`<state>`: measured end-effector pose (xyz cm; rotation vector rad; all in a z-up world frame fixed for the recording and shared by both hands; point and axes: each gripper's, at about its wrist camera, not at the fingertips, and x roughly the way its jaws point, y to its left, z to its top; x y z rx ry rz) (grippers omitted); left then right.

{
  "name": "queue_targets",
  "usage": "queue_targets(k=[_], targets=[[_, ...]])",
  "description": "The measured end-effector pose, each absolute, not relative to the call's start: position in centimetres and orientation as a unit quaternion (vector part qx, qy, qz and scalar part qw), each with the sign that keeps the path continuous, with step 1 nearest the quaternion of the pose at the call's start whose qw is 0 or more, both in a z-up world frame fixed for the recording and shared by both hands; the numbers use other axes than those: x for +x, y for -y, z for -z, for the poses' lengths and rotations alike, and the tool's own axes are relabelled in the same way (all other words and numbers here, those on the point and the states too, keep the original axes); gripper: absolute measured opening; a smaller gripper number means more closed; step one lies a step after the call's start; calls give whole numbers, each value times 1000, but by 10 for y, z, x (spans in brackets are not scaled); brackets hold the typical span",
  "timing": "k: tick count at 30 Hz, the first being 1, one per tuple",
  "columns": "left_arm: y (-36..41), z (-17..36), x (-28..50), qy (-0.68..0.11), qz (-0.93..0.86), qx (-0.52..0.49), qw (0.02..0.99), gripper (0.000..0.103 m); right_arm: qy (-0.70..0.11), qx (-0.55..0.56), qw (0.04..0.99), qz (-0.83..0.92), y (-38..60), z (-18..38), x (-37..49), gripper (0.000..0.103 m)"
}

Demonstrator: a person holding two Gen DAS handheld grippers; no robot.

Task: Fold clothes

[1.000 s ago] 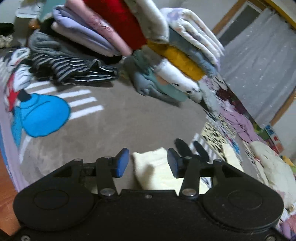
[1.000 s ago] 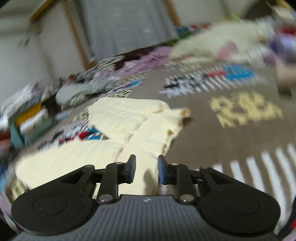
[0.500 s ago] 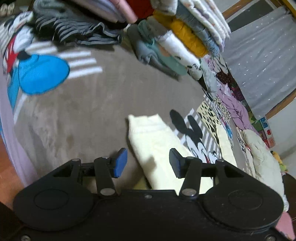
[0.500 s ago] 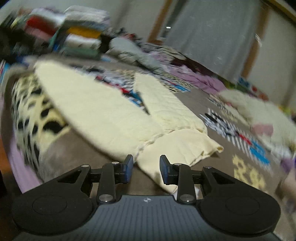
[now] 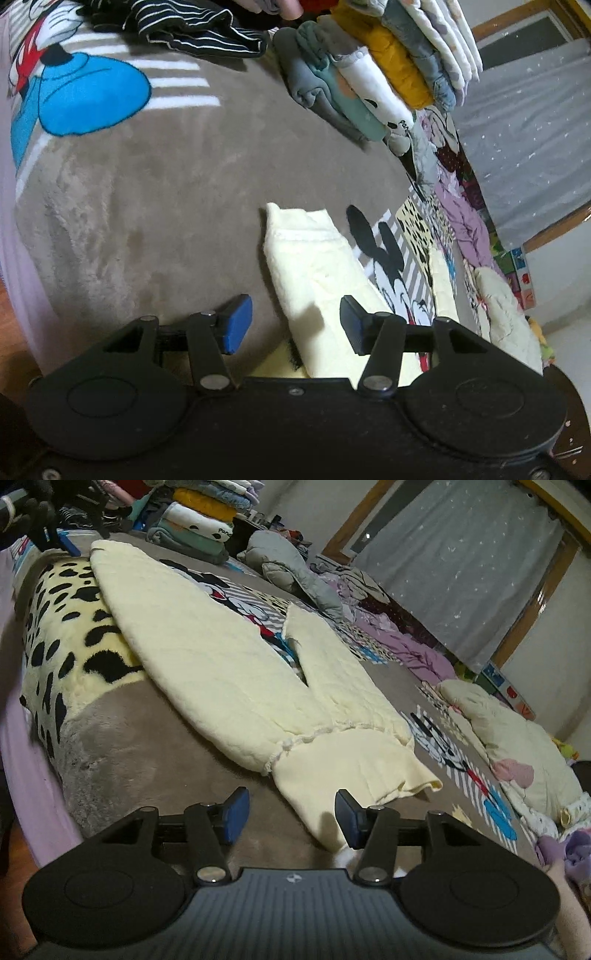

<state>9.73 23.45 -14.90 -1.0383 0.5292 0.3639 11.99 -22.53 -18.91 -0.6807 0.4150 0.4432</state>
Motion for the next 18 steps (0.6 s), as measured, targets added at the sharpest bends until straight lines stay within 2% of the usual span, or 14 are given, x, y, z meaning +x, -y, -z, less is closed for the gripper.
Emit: queue_targets(k=[3,7,8,9,10,11,18], targets=[[-231,149,101,-243,-165,-484,824,47,-197,-328,898,-217,226,190,122,50],[-227,152,107,-238,-159,-484,827,24,-193,-328,898,-221,228,192,125,50],[-227,151,108,-235,-157,-484,828,16,-192,-328,898,-222,228,192,126,44],[-226,150,109,-229,-152,-485,830,14,-191,-328,898,-223,229,193,127,35],[-226,149,109,-223,-146,-486,832,13,-192,-330,897,-221,229,193,128,7],[-226,147,110,-217,-139,-487,834,12,-196,-332,897,-216,230,194,130,3],[-219,117,128,-174,-107,-461,863,6,-187,-279,913,-232,245,184,139,3]])
